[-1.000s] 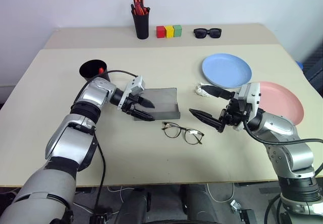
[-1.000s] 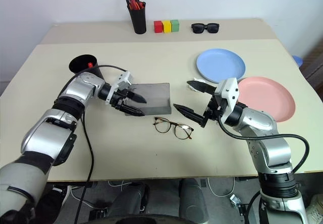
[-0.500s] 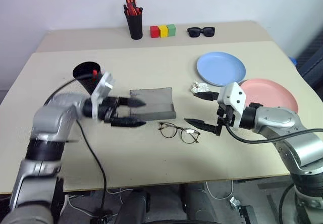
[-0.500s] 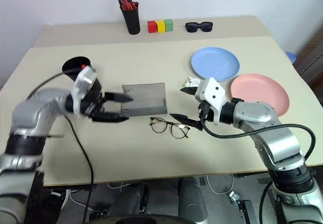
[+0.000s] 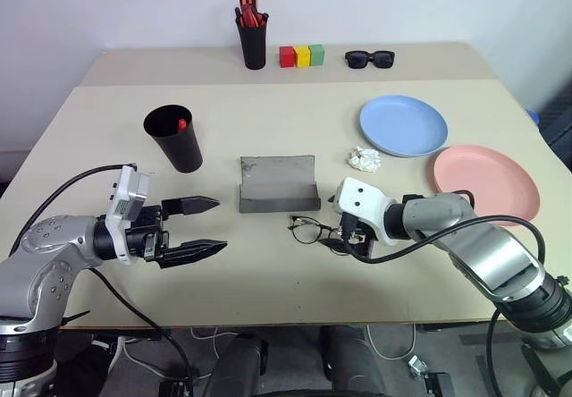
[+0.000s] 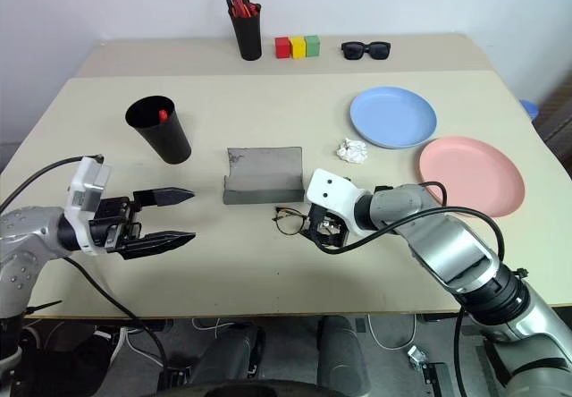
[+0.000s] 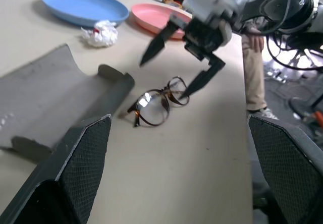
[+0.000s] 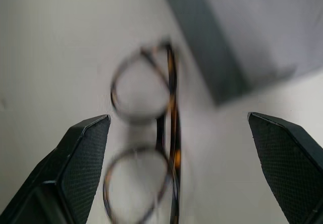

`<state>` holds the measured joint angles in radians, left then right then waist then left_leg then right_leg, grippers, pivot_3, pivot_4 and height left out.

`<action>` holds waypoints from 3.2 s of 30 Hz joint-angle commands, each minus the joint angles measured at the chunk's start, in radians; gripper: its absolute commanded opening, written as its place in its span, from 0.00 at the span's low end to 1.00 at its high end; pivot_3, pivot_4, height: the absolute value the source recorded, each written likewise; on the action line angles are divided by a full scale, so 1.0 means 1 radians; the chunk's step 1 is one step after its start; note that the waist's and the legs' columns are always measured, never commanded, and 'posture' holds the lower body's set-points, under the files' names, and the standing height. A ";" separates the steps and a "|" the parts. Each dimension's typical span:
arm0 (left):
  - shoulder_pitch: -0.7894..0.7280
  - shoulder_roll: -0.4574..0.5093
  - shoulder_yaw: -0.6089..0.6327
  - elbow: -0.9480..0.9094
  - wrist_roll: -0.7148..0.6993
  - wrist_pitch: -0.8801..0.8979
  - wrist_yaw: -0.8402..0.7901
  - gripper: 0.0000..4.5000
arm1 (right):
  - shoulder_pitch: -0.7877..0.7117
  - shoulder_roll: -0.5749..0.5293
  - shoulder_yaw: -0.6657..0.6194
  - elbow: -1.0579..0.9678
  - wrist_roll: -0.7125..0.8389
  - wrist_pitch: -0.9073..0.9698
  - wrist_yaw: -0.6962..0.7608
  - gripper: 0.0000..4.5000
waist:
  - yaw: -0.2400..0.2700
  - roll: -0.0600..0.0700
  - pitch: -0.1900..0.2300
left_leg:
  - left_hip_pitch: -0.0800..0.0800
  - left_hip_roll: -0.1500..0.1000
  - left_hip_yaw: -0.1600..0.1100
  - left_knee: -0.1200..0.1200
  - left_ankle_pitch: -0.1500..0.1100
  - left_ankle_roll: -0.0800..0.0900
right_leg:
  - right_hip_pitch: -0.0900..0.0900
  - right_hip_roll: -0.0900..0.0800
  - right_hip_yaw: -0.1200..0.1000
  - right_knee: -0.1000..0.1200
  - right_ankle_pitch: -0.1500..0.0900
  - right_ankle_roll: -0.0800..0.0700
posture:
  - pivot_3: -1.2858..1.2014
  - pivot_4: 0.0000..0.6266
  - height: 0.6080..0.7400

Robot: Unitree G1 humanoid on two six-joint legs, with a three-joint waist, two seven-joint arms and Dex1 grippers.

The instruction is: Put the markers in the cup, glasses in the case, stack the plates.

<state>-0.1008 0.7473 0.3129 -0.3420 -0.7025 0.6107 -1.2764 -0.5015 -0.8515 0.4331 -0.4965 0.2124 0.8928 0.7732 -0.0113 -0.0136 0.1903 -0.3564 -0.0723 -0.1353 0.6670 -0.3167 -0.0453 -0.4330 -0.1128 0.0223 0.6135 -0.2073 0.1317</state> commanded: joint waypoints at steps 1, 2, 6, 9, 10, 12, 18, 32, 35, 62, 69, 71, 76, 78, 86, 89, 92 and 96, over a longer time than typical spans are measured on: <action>0.020 0.014 0.016 -0.030 -0.009 -0.055 0.003 0.99 | -0.014 -0.016 0.009 -0.021 -0.020 0.015 0.027 0.99 | -0.004 0.000 0.000 | 0.000 0.000 0.000 0.000 0.000 0.000 | 0.000 0.000 0.000 0.000 0.000 0.000 | 0.52 0.24 1.00; 0.026 0.017 0.011 -0.030 -0.006 -0.065 0.001 1.00 | -0.015 -0.006 0.003 -0.021 -0.018 0.021 0.026 0.94 | -0.004 0.000 0.000 | 0.000 0.000 0.001 0.000 0.000 0.000 | 0.000 0.000 0.000 0.000 0.000 0.000 | 0.52 0.24 1.00; 0.033 0.023 0.000 -0.023 -0.013 -0.076 0.007 1.00 | -0.029 0.038 -0.036 -0.046 0.014 0.074 0.023 0.59 | -0.001 0.000 0.000 | 0.000 0.000 0.001 0.000 0.000 0.000 | 0.000 0.000 0.000 0.000 0.000 0.000 | 0.52 0.24 1.00; 0.032 0.026 -0.007 -0.020 -0.017 -0.081 0.011 1.00 | -0.028 0.060 -0.056 -0.073 0.041 0.122 0.021 0.37 | 0.001 0.000 0.000 | 0.000 0.000 0.000 0.000 0.000 0.000 | 0.000 0.000 0.000 0.000 0.000 0.000 | 0.52 0.24 1.00; 0.030 0.026 -0.009 -0.018 -0.018 -0.082 0.012 1.00 | -0.030 0.066 -0.060 -0.073 0.043 0.131 0.017 0.37 | 0.000 0.000 0.000 | 0.000 0.000 0.000 0.000 0.000 0.000 | 0.000 0.000 0.000 0.000 0.000 0.000 | 0.52 0.24 1.00; 0.025 0.027 -0.015 -0.015 -0.023 -0.076 0.014 1.00 | -0.033 0.071 -0.064 -0.076 0.048 0.147 0.014 0.37 | 0.000 0.000 0.000 | 0.000 0.000 0.000 0.000 0.000 0.000 | 0.000 0.000 0.000 -0.001 0.000 0.000 | 0.52 0.24 1.00; 0.021 0.029 -0.023 -0.013 -0.027 -0.077 0.016 1.00 | -0.039 0.057 -0.017 -0.049 -0.013 0.118 -0.013 0.37 | -0.001 0.000 0.000 | 0.000 0.000 0.000 0.000 0.000 0.000 | 0.000 0.000 0.000 -0.001 0.000 0.000 | 0.52 0.24 1.00; 0.034 0.029 -0.023 -0.009 -0.025 -0.092 0.009 1.00 | -0.040 0.065 0.003 0.016 -0.050 0.103 -0.015 0.01 | -0.001 0.000 0.000 | 0.000 0.000 0.000 0.000 0.000 0.000 | 0.000 0.000 0.000 -0.001 0.000 0.000 | 0.52 0.24 1.00; 0.032 0.030 -0.022 -0.006 -0.028 -0.089 0.011 1.00 | -0.030 0.006 -0.023 -0.012 -0.027 0.073 0.053 0.01 | 0.000 0.000 0.000 | 0.000 0.000 0.000 0.000 0.000 0.000 | 0.000 0.000 0.000 -0.001 0.000 0.000 | 0.52 0.24 1.00; 0.024 0.046 0.039 0.040 -0.048 -0.106 0.063 1.00 | -0.279 0.391 -0.019 0.397 -0.179 -0.340 -0.086 0.01 | -0.003 0.000 0.000 | -0.006 0.001 0.001 -0.003 0.001 -0.001 | -0.009 0.000 0.000 0.000 0.002 -0.002 | 0.52 0.24 1.00; 0.047 0.047 0.033 0.019 -0.052 -0.104 0.076 1.00 | -0.238 0.429 0.029 0.408 -0.257 -0.361 -0.091 0.01 | -0.010 0.000 0.000 | -0.006 0.001 0.001 -0.003 0.001 -0.001 | -0.010 0.001 0.000 0.001 0.002 -0.003 | 0.52 0.24 1.00; 0.039 0.047 0.028 0.019 -0.053 -0.103 0.080 1.00 | -0.229 0.430 0.029 0.406 -0.262 -0.364 -0.080 0.01 | -0.009 0.000 0.000 | -0.006 0.001 0.001 -0.003 0.001 -0.002 | -0.010 0.001 0.000 0.001 0.002 -0.003 | 0.52 0.24 1.00; 0.028 0.052 0.019 0.029 -0.050 -0.105 0.078 1.00 | -0.222 0.443 0.009 0.411 -0.239 -0.332 -0.041 0.14 | -0.009 0.000 0.000 | -0.006 0.001 0.001 -0.003 0.001 -0.002 | -0.010 0.001 0.000 0.001 0.002 -0.003 | 0.52 0.24 1.00; 0.024 0.051 0.015 0.031 -0.049 -0.105 0.078 1.00 | -0.219 0.445 0.007 0.410 -0.243 -0.332 -0.037 0.32 | -0.009 0.000 0.000 | -0.006 0.001 0.001 -0.003 0.001 -0.002 | -0.010 0.001 0.000 0.001 0.002 -0.003 | 0.52 0.24 1.00; 0.022 0.049 0.005 0.034 -0.041 -0.107 0.081 1.00 | -0.239 0.498 -0.109 0.412 -0.187 -0.278 -0.078 0.99 | -0.008 0.000 0.000 | -0.006 0.001 0.001 -0.003 0.001 -0.002 | -0.010 0.001 0.000 0.001 0.002 -0.003 | 0.52 0.24 1.00; 0.014 0.047 0.004 0.043 -0.040 -0.111 0.086 1.00 | -0.255 0.527 -0.200 0.416 -0.121 -0.259 -0.086 0.99 | -0.008 0.000 0.001 | -0.006 0.001 0.001 -0.003 0.001 -0.002 | -0.010 0.001 0.000 0.001 0.002 -0.003 | 0.52 0.24 1.00; 0.000 0.040 -0.002 0.052 -0.035 -0.114 0.102 1.00 | -0.271 0.551 -0.285 0.421 -0.048 -0.223 -0.088 0.99 | -0.008 0.000 0.001 | -0.006 0.001 0.000 -0.003 0.001 -0.002 | -0.010 0.001 0.000 0.001 0.002 -0.003 | 0.52 0.24 1.00; -0.039 0.014 -0.009 0.068 -0.041 -0.103 0.154 1.00 | -0.272 0.594 -0.416 0.430 0.057 -0.189 -0.123 0.99 | -0.008 0.000 0.000 | -0.006 0.001 0.000 -0.003 0.001 -0.002 | -0.010 0.001 0.000 0.001 0.002 -0.003 | 0.52 0.24 1.00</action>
<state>-0.1122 0.7703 0.2927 -0.2751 -0.7316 0.5133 -1.1515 -0.7596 -0.2710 0.0821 -0.0524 0.2079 0.6946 0.6589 -0.0194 -0.0131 0.1908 -0.3621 -0.0715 -0.1350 0.6635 -0.3160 -0.0469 -0.4426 -0.1116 0.0223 0.6146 -0.2050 0.1286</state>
